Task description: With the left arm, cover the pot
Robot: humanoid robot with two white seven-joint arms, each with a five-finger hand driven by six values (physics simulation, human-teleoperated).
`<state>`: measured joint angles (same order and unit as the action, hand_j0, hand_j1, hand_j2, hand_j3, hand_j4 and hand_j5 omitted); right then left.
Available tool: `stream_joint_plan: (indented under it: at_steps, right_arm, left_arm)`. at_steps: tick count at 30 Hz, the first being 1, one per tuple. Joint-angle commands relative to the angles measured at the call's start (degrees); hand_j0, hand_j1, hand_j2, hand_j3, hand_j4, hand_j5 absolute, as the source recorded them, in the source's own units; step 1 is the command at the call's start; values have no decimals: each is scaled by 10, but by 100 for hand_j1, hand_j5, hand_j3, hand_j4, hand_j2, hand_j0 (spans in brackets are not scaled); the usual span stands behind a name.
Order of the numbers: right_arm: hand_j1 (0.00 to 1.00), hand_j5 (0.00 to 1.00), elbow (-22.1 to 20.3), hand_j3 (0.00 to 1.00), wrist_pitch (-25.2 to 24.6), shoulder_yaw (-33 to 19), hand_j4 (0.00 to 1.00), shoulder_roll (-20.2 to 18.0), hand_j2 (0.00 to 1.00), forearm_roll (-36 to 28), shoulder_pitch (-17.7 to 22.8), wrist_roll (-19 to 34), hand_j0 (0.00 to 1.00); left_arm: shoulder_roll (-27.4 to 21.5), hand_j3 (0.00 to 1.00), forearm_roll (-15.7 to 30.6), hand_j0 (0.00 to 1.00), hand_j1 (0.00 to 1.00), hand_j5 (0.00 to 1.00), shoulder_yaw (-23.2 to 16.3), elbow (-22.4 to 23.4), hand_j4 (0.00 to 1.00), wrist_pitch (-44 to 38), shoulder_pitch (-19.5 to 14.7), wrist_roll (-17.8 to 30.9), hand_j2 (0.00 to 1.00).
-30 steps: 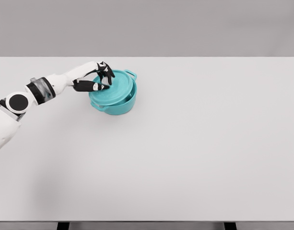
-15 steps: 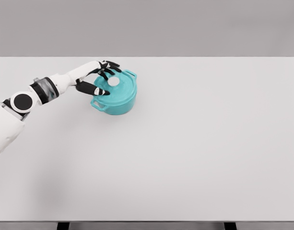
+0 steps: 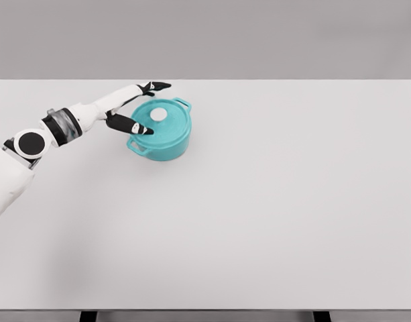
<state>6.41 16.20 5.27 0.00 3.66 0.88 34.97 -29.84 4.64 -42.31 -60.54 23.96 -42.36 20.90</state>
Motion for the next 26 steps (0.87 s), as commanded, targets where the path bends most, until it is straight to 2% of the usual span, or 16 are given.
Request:
stream_joint_plan:
  at_steps: [1, 8, 12, 16, 18, 20, 21, 22, 23, 24, 26]
  right_arm:
    - [100, 100, 0, 100, 1, 0, 100, 0, 100, 0, 0, 0, 100]
    - [100, 100, 0, 100, 1, 0, 100, 0, 100, 0, 0, 0, 100]
    - [100, 100, 0, 100, 1, 0, 100, 0, 100, 1, 0, 0, 100]
    - [100, 100, 0, 100, 1, 0, 100, 0, 100, 0, 0, 0, 100]
    - [100, 100, 0, 100, 1, 0, 100, 0, 100, 0, 0, 0, 100]
    - [100, 100, 0, 100, 1, 0, 100, 0, 100, 1, 0, 0, 100]
    - [100, 100, 0, 100, 1, 0, 100, 0, 100, 0, 0, 0, 100]
    - [100, 100, 0, 100, 1, 0, 100, 0, 100, 0, 0, 0, 100]
    - [100, 100, 0, 100, 1, -1, 100, 0, 100, 1, 0, 0, 100]
    - [100, 100, 0, 100, 1, 0, 100, 0, 100, 0, 0, 0, 100]
    - [100, 100, 0, 100, 1, 0, 100, 0, 100, 1, 0, 0, 100]
  left_arm:
    - [0, 100, 1, 100, 100, 100, 0, 0, 100, 0, 0, -1, 100]
    - [-2, 100, 21, 100, 100, 100, 1, -2, 100, 0, -1, 2, 100]
    - [-6, 100, 48, 100, 100, 100, 1, -14, 100, -1, -2, 4, 100]
    - [-6, 100, 62, 100, 100, 100, 29, -25, 100, -3, 3, 5, 100]
    - [-9, 100, 99, 100, 100, 100, 28, -30, 100, -2, 4, 10, 100]
    - [-64, 100, 150, 100, 100, 100, 28, -92, 100, -1, 9, 32, 100]
    - [-113, 100, 176, 100, 100, 100, 28, -147, 100, 1, 27, 53, 100]
    - [-186, 100, 207, 100, 100, 100, 33, -221, 100, 2, 63, 88, 100]
    - [-239, 100, 234, 100, 100, 100, 58, -255, 100, 3, 104, 96, 100]
    - [-286, 100, 246, 100, 100, 100, 119, -282, 100, 7, 176, 100, 100]
    - [-307, 100, 253, 100, 100, 100, 184, -284, 100, 43, 248, 121, 100]
